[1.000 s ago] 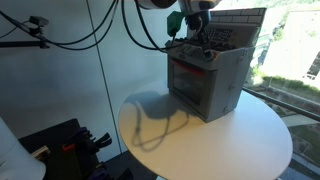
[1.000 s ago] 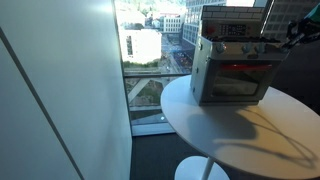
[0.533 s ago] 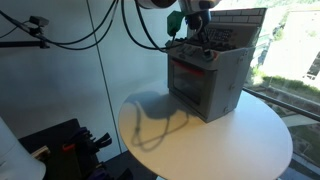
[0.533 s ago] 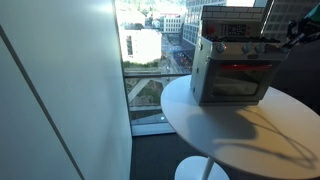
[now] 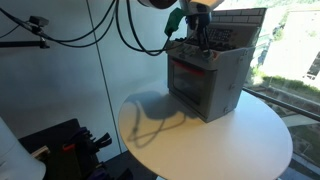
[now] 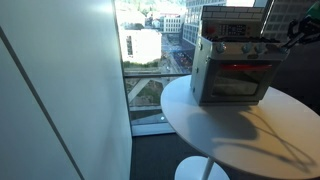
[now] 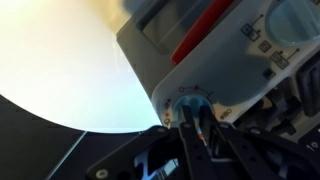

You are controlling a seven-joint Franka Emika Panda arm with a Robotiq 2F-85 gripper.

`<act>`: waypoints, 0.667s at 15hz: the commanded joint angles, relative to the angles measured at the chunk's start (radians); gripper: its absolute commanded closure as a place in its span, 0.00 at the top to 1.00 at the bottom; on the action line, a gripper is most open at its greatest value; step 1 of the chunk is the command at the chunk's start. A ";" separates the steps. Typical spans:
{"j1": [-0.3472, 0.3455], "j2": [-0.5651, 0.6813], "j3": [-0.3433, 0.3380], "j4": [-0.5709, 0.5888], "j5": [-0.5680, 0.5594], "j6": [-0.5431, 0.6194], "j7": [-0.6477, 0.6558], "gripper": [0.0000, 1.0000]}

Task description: Turn the knob on the far right to the right

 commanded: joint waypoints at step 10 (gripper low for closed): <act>0.002 -0.047 -0.006 -0.094 0.239 0.211 0.306 0.05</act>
